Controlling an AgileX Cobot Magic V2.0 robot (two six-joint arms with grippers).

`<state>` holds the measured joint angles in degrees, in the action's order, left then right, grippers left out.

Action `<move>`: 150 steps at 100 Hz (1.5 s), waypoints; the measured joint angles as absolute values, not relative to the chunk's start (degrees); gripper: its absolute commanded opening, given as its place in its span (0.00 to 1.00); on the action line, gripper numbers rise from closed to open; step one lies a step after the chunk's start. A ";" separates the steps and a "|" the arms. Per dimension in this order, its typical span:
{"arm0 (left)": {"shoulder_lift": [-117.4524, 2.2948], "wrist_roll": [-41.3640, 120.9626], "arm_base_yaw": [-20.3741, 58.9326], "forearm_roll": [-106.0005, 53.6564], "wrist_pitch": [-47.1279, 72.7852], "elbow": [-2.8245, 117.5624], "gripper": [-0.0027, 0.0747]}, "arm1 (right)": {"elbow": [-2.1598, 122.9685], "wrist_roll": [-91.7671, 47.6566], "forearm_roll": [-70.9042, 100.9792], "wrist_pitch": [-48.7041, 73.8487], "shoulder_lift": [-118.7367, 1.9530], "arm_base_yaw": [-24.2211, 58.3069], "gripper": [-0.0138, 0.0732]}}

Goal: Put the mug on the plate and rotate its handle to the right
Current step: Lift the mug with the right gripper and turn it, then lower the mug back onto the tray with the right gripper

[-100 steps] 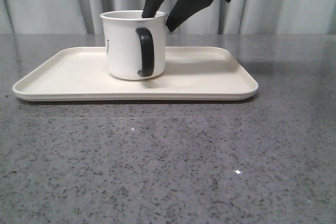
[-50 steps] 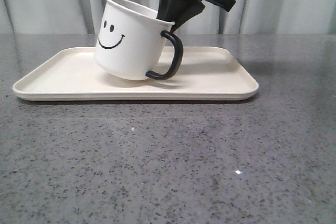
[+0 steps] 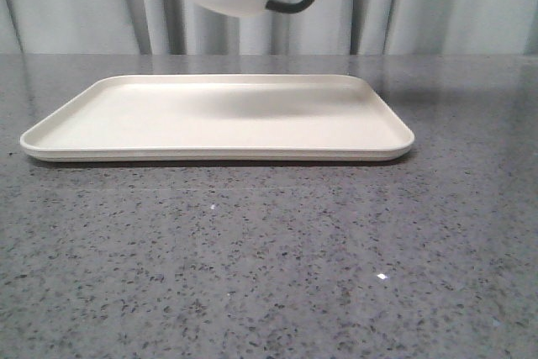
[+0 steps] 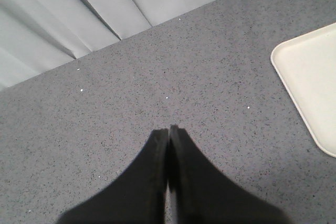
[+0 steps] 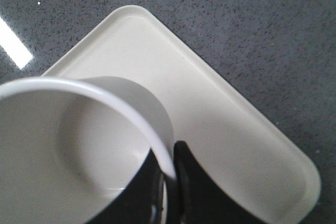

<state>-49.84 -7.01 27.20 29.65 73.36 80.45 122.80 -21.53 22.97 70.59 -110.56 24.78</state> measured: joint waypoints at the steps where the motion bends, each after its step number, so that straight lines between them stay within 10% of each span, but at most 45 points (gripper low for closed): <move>1: -49.84 -7.01 27.20 29.65 73.36 80.45 0.01 | 123.03 -21.83 22.76 70.72 -110.56 24.78 0.03; 150: -49.84 -7.01 27.20 29.77 73.36 80.45 0.01 | 121.27 -44.12 23.27 71.85 -117.58 26.72 0.03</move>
<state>-49.84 -7.01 27.20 29.77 73.36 80.45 121.27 -44.12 23.27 71.85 -117.58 26.72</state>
